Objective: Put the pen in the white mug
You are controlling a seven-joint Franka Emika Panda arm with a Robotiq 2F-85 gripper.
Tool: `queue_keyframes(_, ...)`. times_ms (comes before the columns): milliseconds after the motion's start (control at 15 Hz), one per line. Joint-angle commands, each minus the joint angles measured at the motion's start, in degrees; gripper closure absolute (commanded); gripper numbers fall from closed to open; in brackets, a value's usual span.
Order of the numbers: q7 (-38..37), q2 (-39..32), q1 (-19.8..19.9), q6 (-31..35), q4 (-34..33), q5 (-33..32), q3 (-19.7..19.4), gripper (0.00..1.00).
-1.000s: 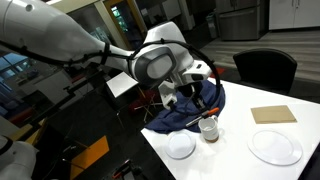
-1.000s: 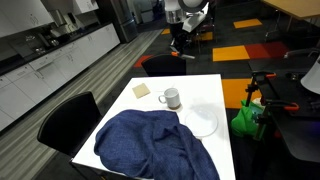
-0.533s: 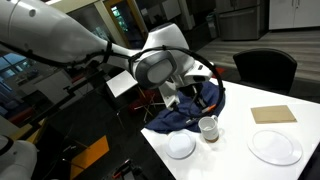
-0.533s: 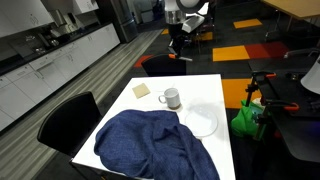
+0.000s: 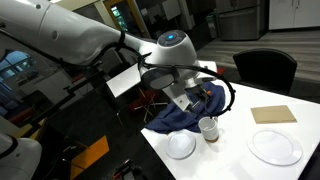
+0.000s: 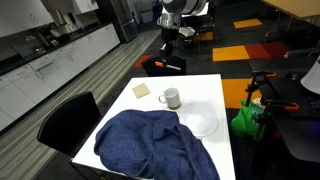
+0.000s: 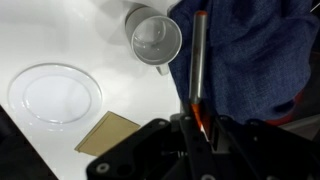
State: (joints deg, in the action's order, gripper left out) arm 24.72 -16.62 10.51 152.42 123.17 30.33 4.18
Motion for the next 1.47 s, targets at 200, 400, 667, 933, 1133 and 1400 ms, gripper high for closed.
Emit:
queue_keyframes(200, 29.32, -3.44, 10.71, -0.80, -6.16, 15.39, 11.67, 0.96)
queue_keyframes(400, 42.92, -3.98, 15.69, -3.63, -7.75, 21.53, 16.18, 0.96)
queue_keyframes(667, 59.82, -4.54, 20.48, -11.74, -8.28, 28.84, 18.57, 0.96)
queue_keyframes(933, 63.20, -3.39, 10.32, -16.64, -7.86, 32.42, 6.26, 0.86)
queue_keyframes(1133, 63.71, -3.44, 9.89, -16.94, -8.14, 32.48, 5.90, 0.96)
queue_keyframes(1400, 73.83, -4.92, 7.80, -20.13, -9.02, 41.86, 2.60, 0.96)
